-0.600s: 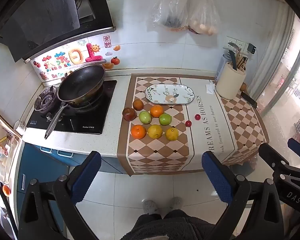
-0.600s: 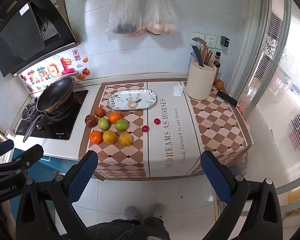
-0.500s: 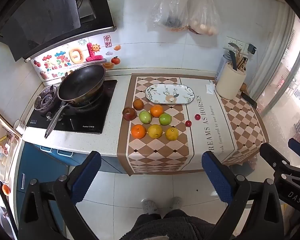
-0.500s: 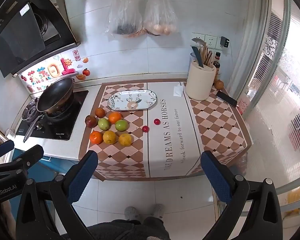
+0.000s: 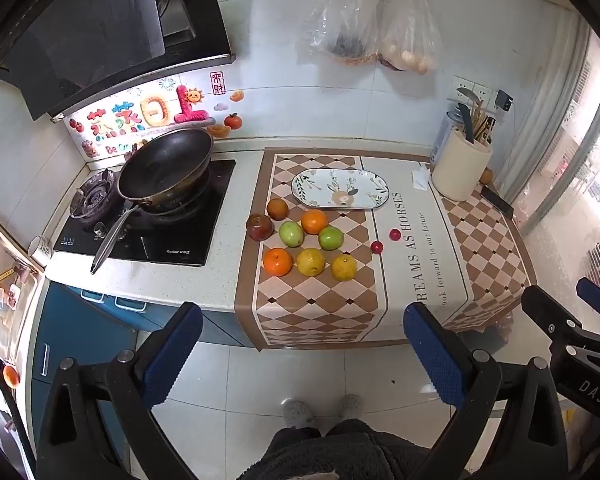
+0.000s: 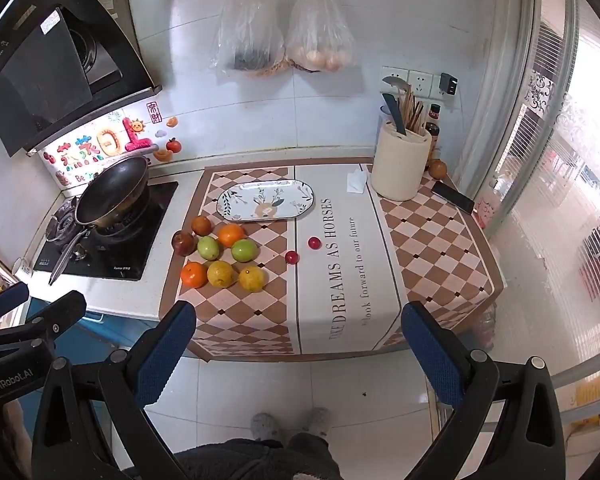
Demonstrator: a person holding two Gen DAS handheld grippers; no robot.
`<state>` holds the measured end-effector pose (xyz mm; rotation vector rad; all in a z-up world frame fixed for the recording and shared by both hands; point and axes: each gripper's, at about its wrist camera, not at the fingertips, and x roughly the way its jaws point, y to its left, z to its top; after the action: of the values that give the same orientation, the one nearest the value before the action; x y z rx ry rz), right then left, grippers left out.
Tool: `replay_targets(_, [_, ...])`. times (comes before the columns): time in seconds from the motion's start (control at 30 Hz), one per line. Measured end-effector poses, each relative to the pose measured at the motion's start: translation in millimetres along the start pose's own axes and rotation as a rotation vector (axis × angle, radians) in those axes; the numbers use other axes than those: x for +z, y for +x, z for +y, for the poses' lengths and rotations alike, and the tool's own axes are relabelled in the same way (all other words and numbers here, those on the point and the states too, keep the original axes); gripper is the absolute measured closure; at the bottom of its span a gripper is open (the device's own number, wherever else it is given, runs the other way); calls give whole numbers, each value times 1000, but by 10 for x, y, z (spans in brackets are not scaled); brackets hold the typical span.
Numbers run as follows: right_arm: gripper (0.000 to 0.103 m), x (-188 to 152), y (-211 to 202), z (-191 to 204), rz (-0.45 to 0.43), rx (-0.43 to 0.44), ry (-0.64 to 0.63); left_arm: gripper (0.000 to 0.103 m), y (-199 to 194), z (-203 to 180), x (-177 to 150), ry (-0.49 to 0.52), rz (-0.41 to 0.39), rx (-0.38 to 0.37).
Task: Organize fruits
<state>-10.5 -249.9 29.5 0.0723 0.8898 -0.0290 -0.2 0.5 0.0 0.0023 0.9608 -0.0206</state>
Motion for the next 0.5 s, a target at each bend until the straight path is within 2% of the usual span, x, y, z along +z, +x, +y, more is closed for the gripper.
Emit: replay_targets(0.5, [0,-22,-78,15,4,2,-3,0,1,3,-3,-3,3,-4])
